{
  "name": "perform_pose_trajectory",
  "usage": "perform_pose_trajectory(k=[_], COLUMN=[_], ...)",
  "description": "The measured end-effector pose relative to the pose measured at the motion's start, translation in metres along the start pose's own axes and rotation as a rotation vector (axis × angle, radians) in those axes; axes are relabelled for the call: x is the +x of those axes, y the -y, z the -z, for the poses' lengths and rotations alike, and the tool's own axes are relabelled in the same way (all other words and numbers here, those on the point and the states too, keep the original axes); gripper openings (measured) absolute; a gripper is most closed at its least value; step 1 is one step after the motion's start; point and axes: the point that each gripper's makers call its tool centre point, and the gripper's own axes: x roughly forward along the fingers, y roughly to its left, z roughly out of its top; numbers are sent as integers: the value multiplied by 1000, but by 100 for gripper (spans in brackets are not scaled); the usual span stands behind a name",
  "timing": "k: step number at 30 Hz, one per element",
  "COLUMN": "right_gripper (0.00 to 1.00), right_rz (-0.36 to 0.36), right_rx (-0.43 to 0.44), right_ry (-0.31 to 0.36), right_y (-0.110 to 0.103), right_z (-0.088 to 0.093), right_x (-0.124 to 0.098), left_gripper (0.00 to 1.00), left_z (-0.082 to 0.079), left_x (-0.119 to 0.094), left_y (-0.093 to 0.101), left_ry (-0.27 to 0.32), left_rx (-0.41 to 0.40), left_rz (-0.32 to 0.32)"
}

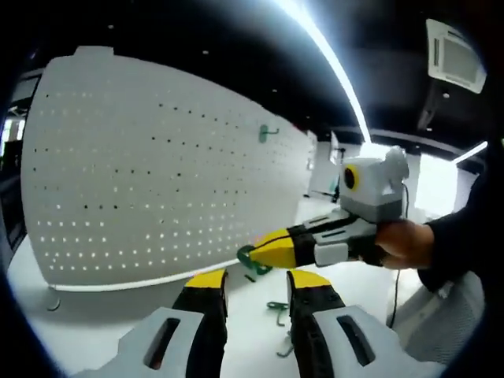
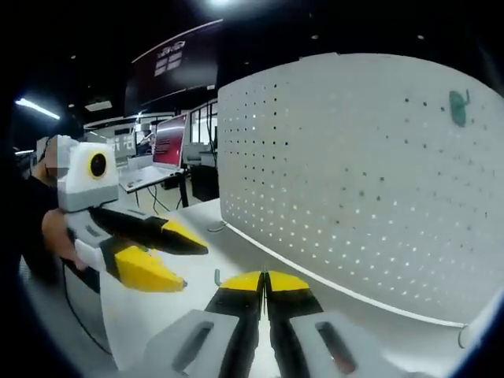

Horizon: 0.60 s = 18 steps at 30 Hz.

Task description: Insert the hook assembly into the mounting plate slot until the hook locks in place.

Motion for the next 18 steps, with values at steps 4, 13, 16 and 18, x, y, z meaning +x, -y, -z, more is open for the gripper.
perform_pose_trajectory(k=[4,13,16,18], right_gripper=[0,0,0,0], right_rz=[-8,-59,-67,-73], right_rx=[20,57,62,69], right_ry=[17,67,71,79], right_y=[-3,-19,-23,-26], right_z=[-4,-15,-16,-18], right_x=[-2,-1,-1,-1], left_gripper=[20,11,10,9], left_z=[1,-2,-3,-3], left_x=[-1,-2,-3,-3], left_y=[-2,0,-3,-3], left_ry=[1,15,24,26], left_rx=[-74,-170,-196,-206], left_rz=[5,21,14,12])
